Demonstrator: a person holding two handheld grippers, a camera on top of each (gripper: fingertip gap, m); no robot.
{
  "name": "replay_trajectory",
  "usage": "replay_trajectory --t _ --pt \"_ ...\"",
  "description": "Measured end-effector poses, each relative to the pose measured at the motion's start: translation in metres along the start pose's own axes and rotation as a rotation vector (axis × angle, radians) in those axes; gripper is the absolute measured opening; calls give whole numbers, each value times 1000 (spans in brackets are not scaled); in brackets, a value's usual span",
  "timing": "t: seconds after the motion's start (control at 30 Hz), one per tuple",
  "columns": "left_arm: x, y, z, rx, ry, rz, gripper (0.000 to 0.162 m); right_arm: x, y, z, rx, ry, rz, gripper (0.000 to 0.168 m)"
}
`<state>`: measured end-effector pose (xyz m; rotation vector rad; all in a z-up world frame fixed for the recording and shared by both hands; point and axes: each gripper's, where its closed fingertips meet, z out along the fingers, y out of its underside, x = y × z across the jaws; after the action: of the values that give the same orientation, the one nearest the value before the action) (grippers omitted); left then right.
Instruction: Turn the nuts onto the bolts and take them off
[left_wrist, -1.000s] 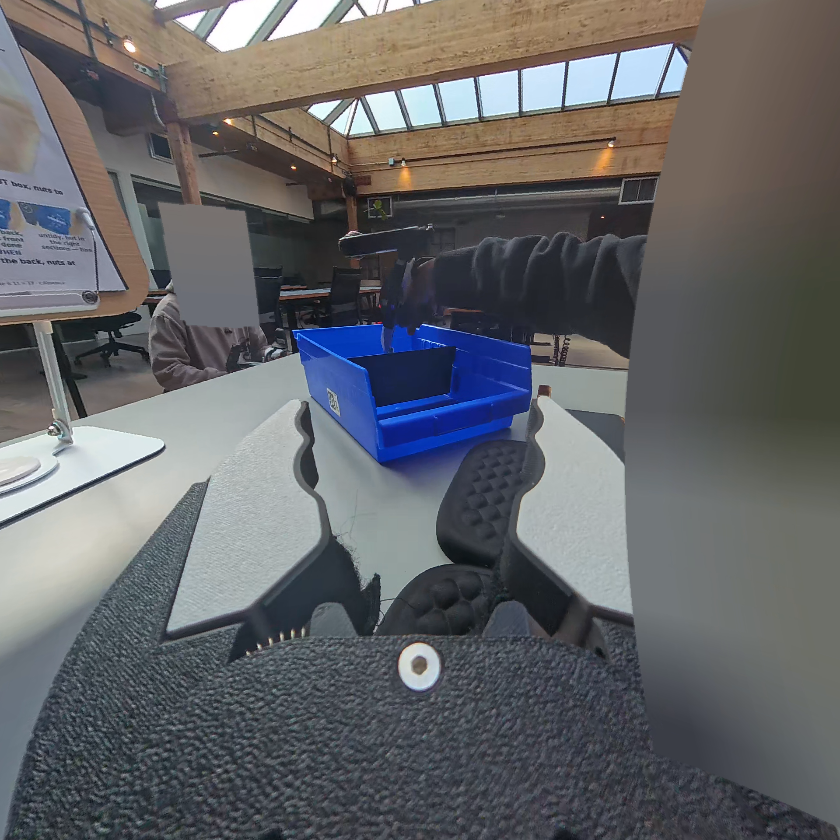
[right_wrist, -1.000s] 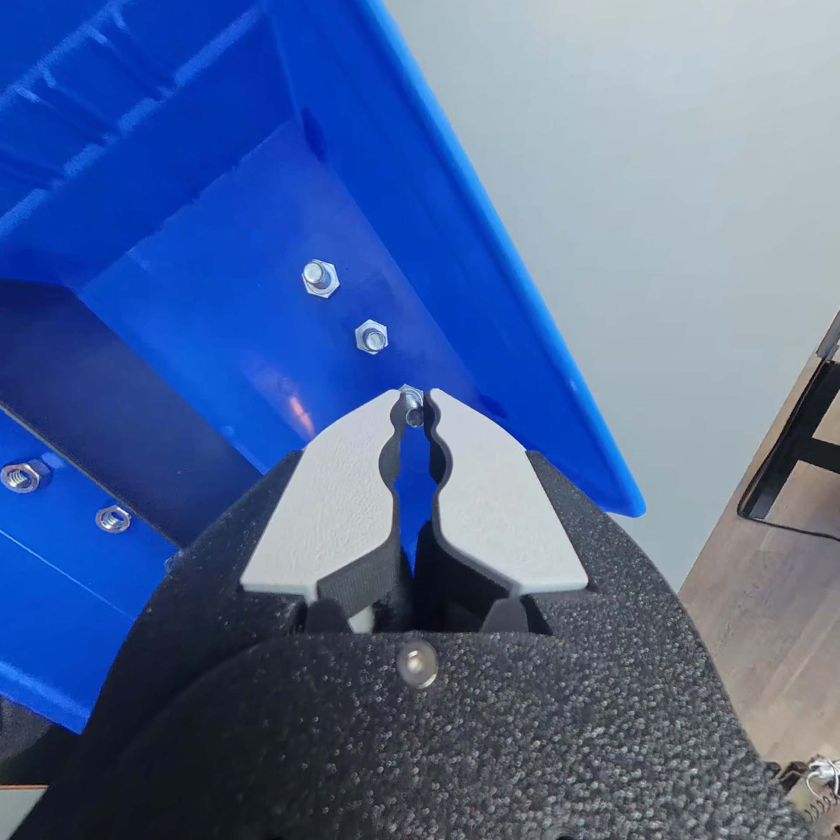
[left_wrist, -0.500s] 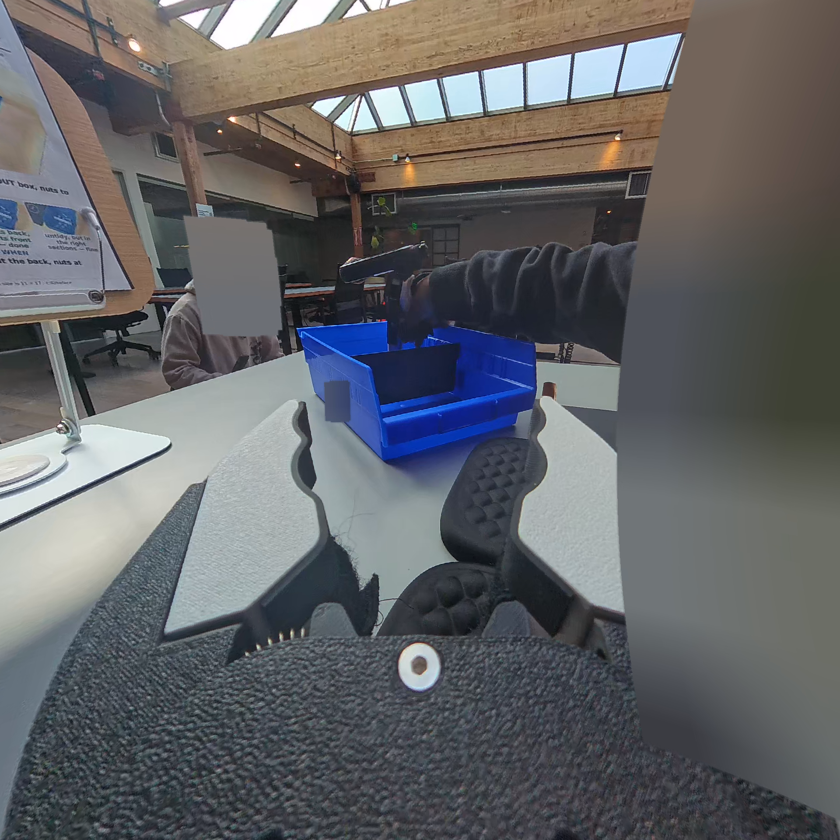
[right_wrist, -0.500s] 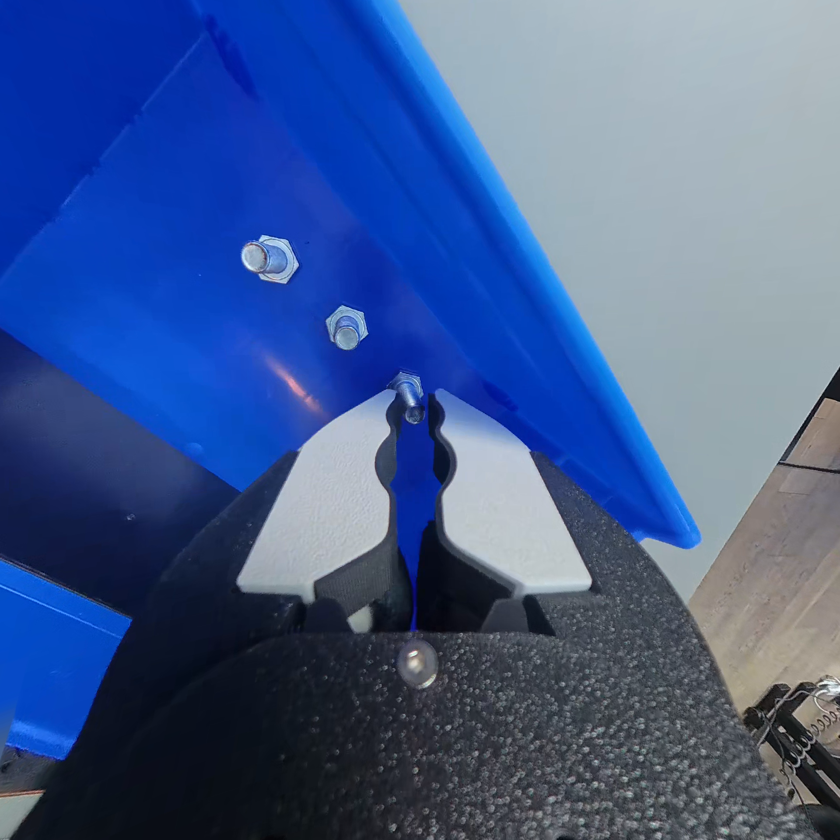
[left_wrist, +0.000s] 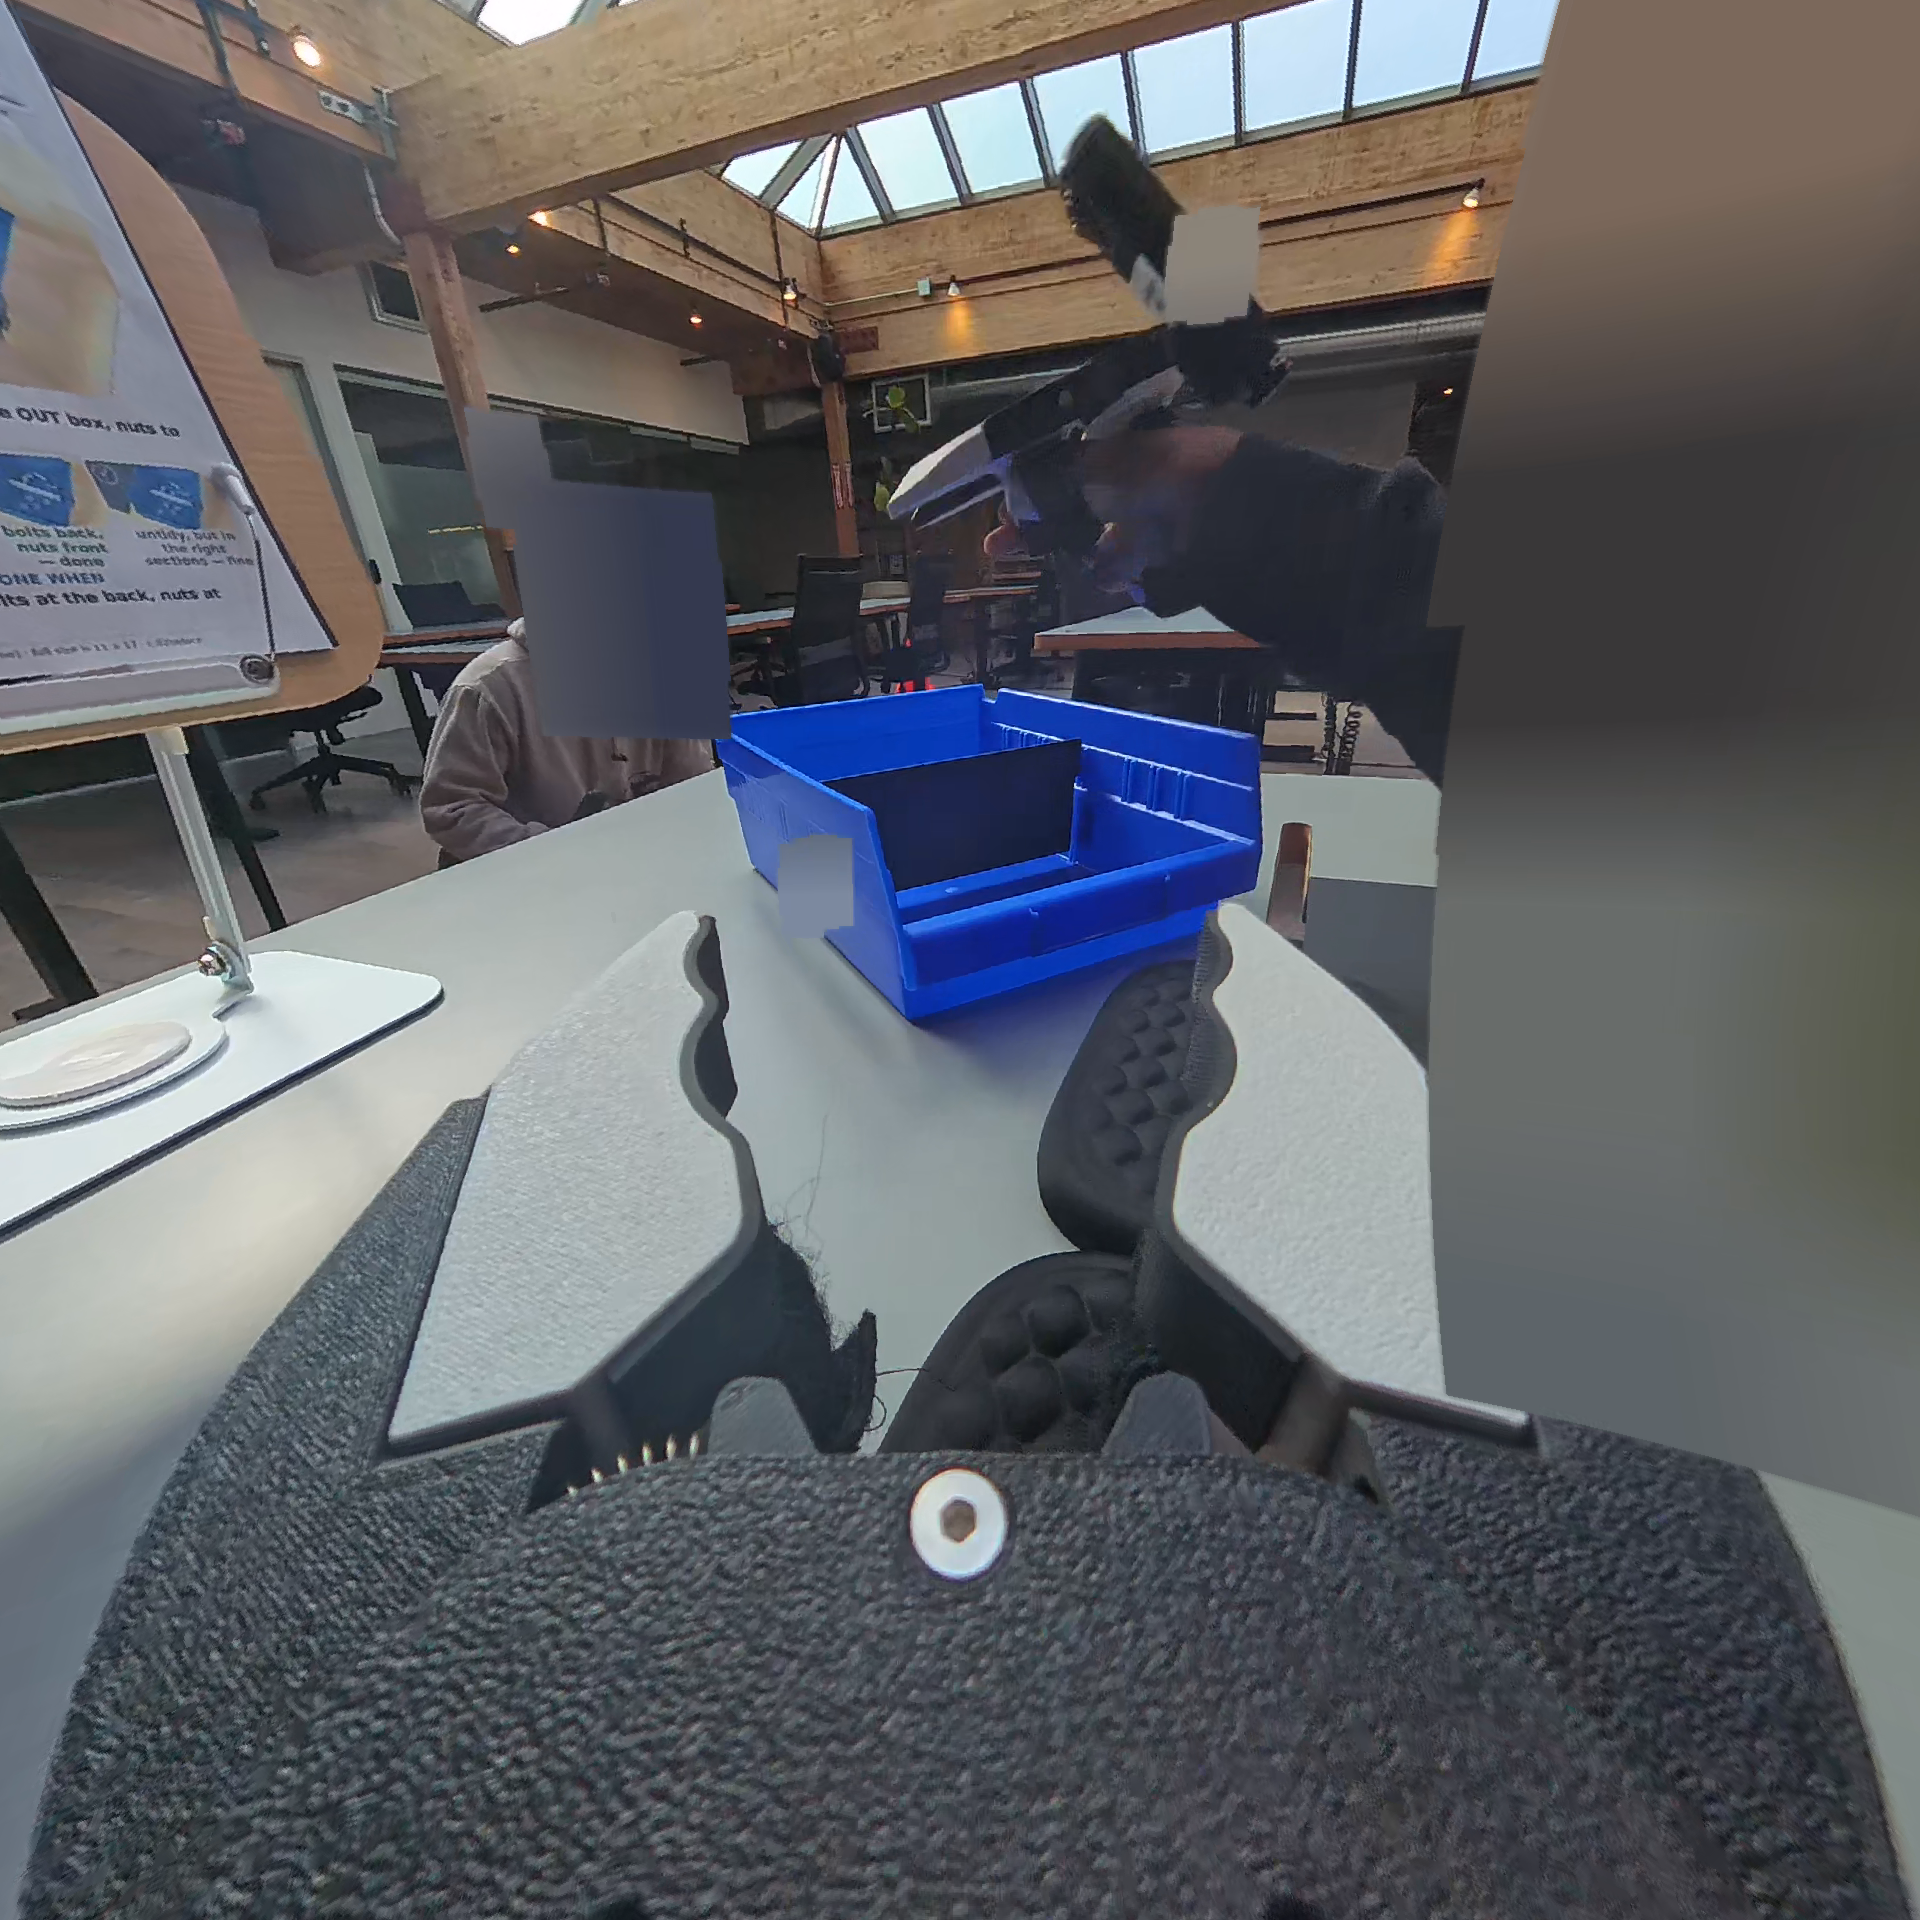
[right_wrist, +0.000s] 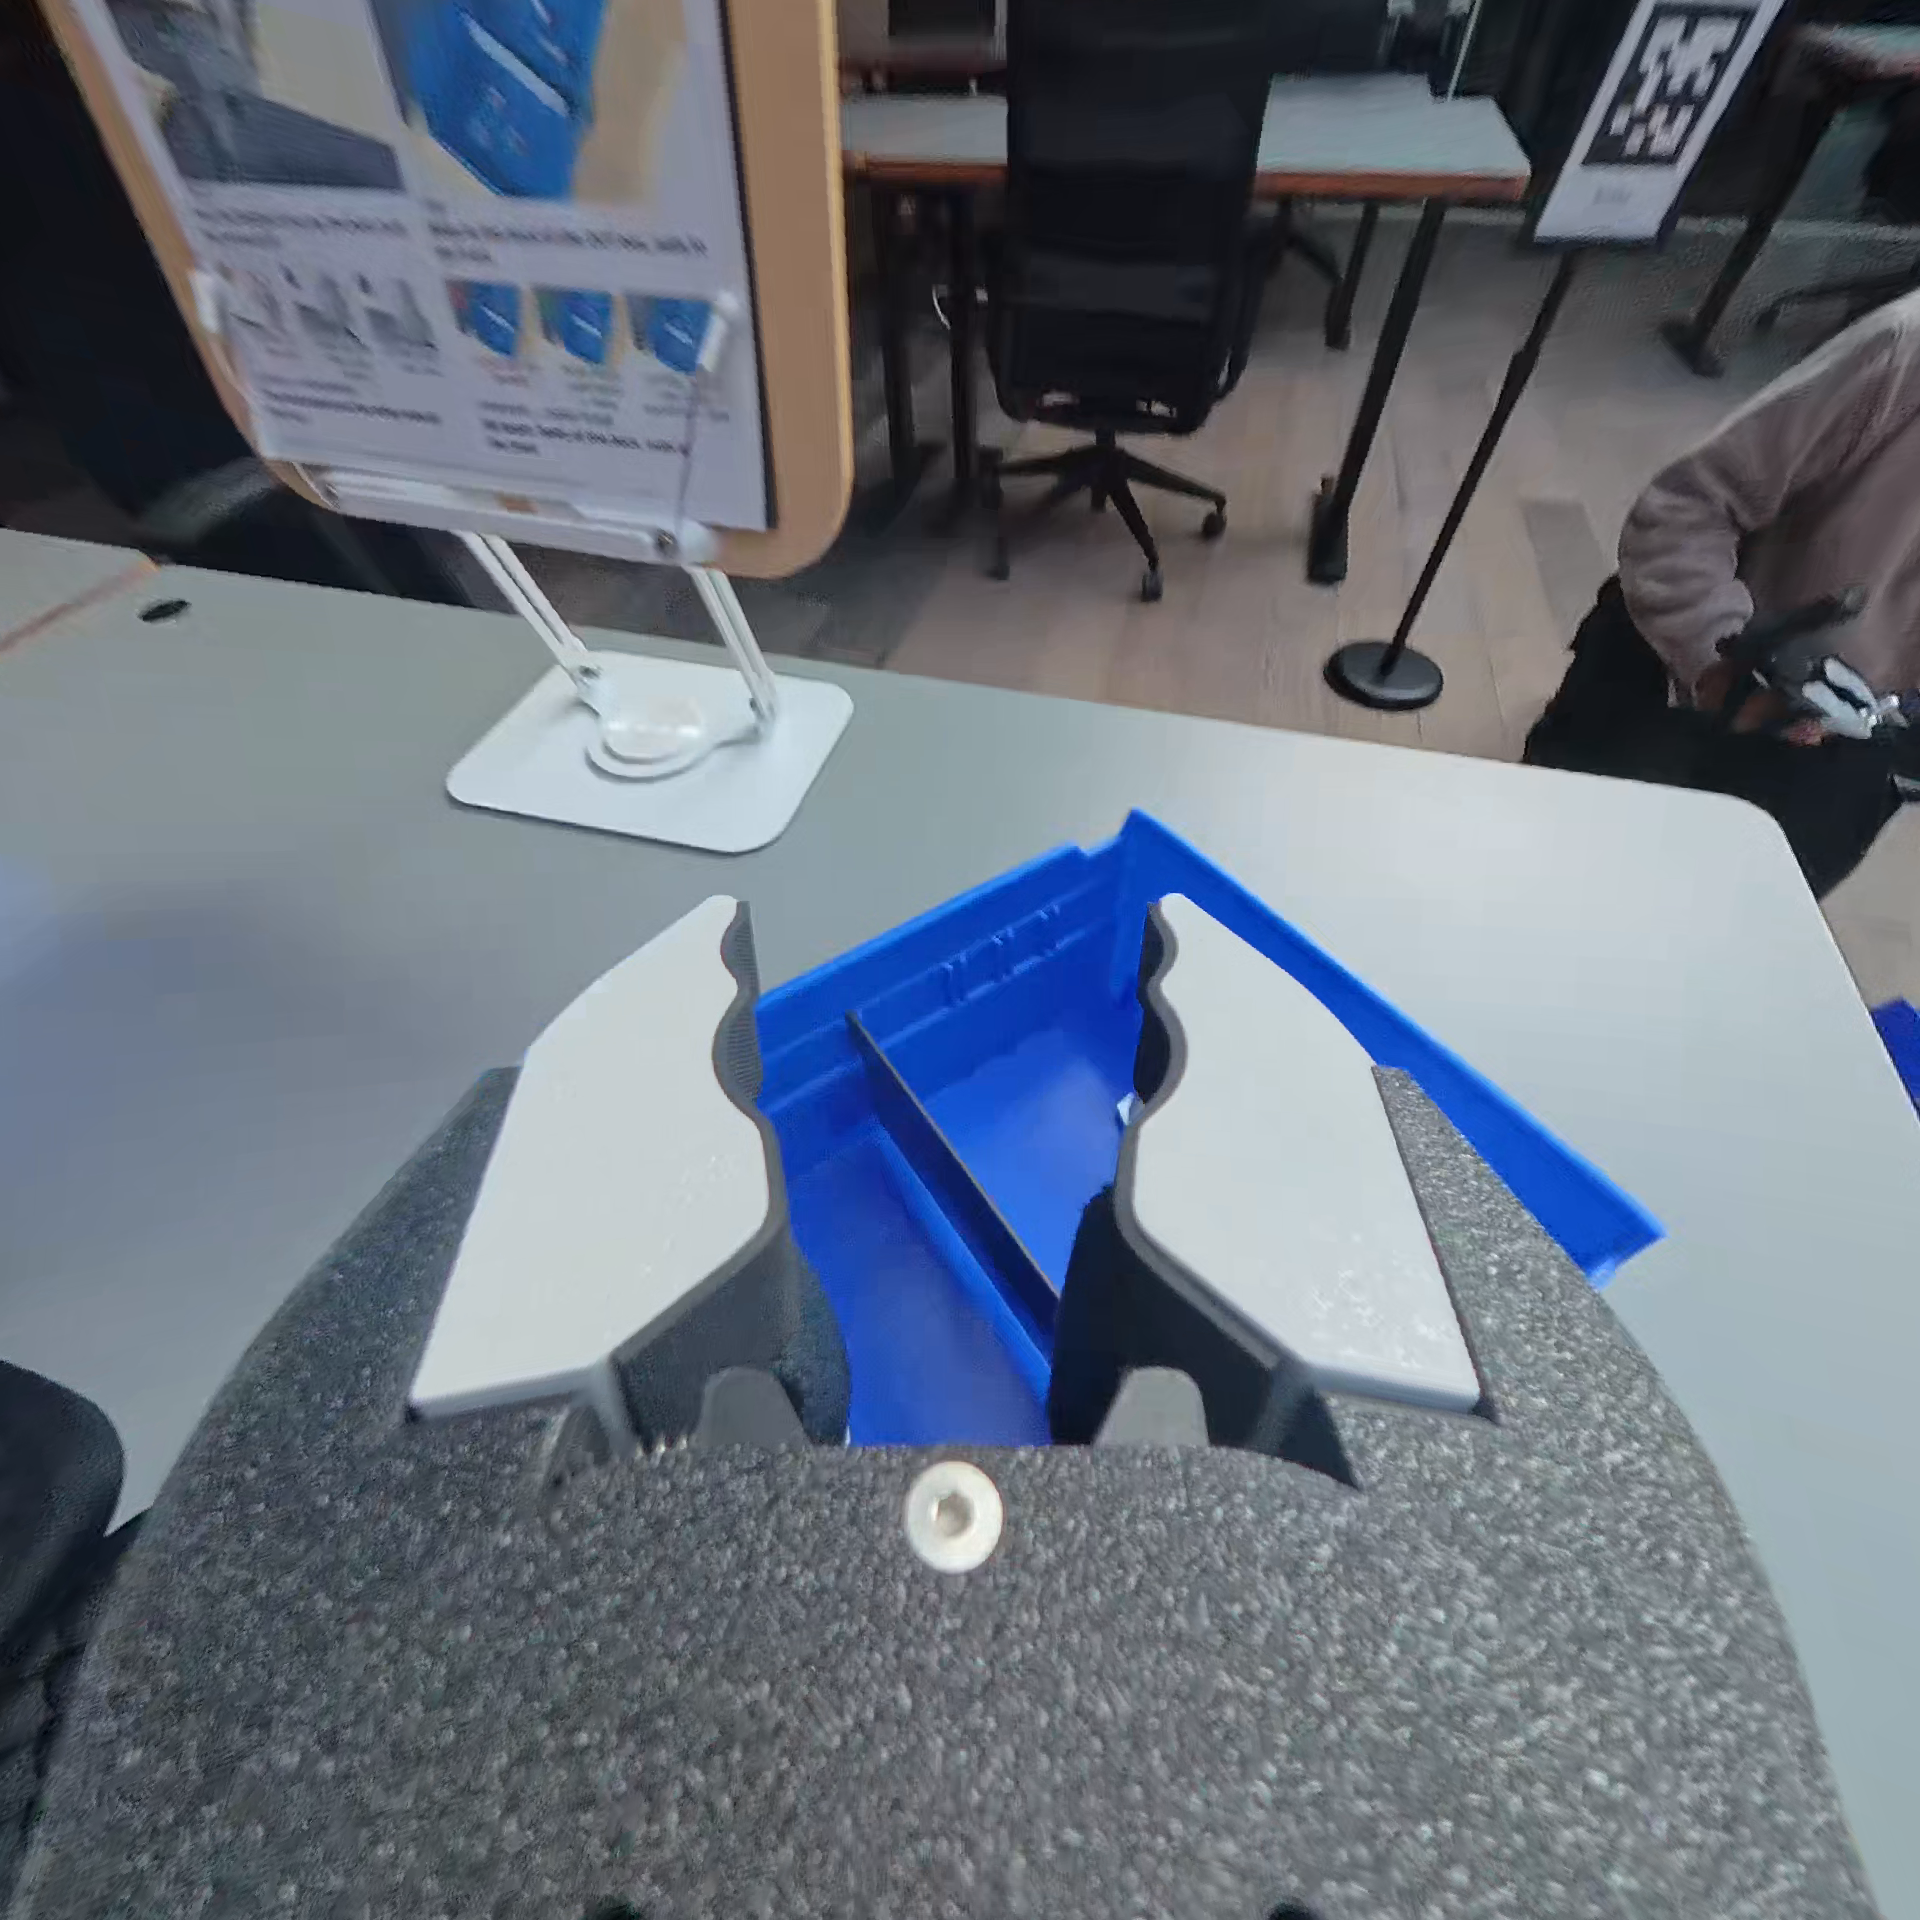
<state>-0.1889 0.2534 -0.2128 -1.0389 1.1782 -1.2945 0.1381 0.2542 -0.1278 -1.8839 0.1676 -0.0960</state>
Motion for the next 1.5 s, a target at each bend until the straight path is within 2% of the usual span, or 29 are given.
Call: replay_trajectory --t 0.13,0.33,0.53,0.7,0.9,0.97,1.2,1.5 --pt "-9 -5 -8 -23 -60 23 83 -68 -7 -49 225 -84 -48 79" --pt "-40 -25 -57 -99 -257 44 79 -143 27 -86 397 -168 -45 72" --pt "-120 -37 -170 -407 -679 46 73 -186 86 -74 351 -193 -125 68" --pt "-180 -49 -270 -781 -828 -19 70 -199 118 -60 253 -205 -217 70" --pt "-219 -20 -351 -1150 -742 -232 53 -202 124 -62 273 -237 -219 68" --pt "-228 -6 -369 -1242 -731 -271 52 -202 123 -64 283 -247 -219 67" --pt "-244 27 -418 -1740 -653 -186 49 -200 120 -69 324 -234 -261 64" --pt "-255 55 -419 -1882 -523 -192 48 -192 119 -73 333 -206 -278 61"
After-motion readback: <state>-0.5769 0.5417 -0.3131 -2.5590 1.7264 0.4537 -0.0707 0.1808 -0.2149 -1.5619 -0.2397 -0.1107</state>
